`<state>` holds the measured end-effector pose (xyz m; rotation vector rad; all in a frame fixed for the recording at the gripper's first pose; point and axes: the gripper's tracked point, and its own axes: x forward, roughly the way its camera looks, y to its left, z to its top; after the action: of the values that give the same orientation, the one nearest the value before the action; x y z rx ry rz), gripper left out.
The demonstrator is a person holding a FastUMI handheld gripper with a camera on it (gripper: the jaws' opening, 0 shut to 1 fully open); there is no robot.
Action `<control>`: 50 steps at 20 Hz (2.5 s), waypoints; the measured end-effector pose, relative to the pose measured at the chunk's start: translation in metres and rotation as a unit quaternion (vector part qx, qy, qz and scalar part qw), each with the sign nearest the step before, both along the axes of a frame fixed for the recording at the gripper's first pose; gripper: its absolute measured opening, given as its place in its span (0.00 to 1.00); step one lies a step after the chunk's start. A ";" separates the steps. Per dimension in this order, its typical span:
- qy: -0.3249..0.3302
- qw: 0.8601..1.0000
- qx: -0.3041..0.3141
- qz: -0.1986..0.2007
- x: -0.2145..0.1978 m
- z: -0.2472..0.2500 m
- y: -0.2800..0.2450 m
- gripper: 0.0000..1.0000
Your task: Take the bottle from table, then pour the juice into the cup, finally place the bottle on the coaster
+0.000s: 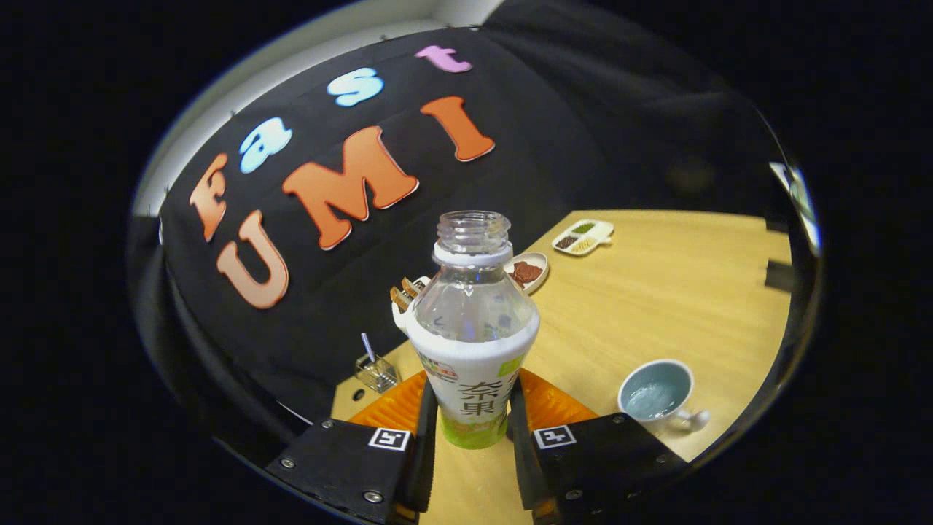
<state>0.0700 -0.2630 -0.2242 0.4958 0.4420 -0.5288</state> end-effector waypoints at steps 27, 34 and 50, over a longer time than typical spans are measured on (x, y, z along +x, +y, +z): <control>0.160 0.970 -0.139 0.116 0.033 -0.118 0.025 0.55; 0.145 0.975 -0.128 0.109 0.029 -0.118 0.024 0.64; 0.124 0.976 -0.133 0.115 0.017 -0.103 0.031 0.98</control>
<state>0.0866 -0.2318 -0.3275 0.1165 0.6482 -0.4182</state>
